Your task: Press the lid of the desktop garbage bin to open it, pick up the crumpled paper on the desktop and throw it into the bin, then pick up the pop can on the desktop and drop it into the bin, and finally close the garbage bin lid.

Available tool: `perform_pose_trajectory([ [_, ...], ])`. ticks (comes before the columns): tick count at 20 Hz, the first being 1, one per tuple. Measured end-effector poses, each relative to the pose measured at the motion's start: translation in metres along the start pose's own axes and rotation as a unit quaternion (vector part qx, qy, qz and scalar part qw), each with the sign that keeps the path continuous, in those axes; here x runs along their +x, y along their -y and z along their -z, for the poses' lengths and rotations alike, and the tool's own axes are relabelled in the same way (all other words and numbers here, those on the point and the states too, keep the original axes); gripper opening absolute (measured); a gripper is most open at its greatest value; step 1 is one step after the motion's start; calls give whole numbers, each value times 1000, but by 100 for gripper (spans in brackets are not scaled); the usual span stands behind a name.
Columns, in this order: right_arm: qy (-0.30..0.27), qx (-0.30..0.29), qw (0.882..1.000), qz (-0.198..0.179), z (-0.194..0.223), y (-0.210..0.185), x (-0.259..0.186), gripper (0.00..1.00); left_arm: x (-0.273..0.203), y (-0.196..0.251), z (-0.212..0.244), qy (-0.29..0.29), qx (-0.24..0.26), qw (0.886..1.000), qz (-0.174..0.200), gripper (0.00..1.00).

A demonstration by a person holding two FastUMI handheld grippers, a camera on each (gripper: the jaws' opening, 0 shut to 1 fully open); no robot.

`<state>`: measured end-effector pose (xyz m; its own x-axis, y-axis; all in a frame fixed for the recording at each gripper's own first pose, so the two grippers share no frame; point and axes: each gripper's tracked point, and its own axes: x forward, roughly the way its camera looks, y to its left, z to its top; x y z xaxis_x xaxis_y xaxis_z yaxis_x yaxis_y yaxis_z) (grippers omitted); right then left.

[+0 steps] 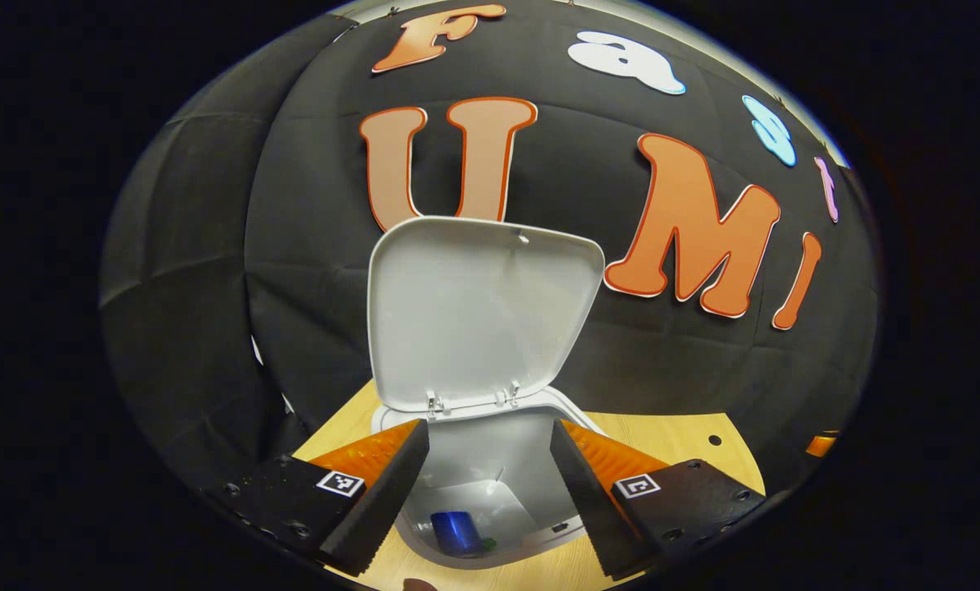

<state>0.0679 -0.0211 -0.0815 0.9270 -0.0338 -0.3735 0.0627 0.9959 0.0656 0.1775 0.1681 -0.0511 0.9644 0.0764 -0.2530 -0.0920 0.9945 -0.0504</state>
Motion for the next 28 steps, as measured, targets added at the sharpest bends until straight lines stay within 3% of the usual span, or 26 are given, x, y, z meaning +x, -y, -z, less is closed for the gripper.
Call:
perform_pose_trajectory([
  [3, -5, -2, 1000, -7, 4, -3, 0, 95, -10, -1, -21, 22, 17, 1000, -5, 94],
  [6, -8, -6, 1000, -15, 7, -8, -1, 95, -24, 9, -53, 41, -1, 999, 12, 94],
  [10, -5, -8, 1000, -26, 7, -12, -6, 95, -36, 3, -130, 103, -8, 995, -1, 94],
  [15, -6, 7, 999, -45, 9, -18, -14, 95, -52, 5, -243, 198, 14, 980, -9, 94],
  [17, -3, 9, 999, -48, 7, -18, -16, 95, -45, 1, -272, 211, 14, 977, -15, 94],
  [22, -3, 17, 999, -47, 11, -11, -21, 95, 8, -8, -279, 130, 15, 991, -11, 92],
  [25, -7, 29, 999, -43, 13, -5, -19, 95, 45, -15, -246, 40, 2, 999, -3, 94],
  [28, -10, 33, 999, -39, 14, -2, -16, 95, 75, -26, -204, -44, 18, 999, -13, 94],
])
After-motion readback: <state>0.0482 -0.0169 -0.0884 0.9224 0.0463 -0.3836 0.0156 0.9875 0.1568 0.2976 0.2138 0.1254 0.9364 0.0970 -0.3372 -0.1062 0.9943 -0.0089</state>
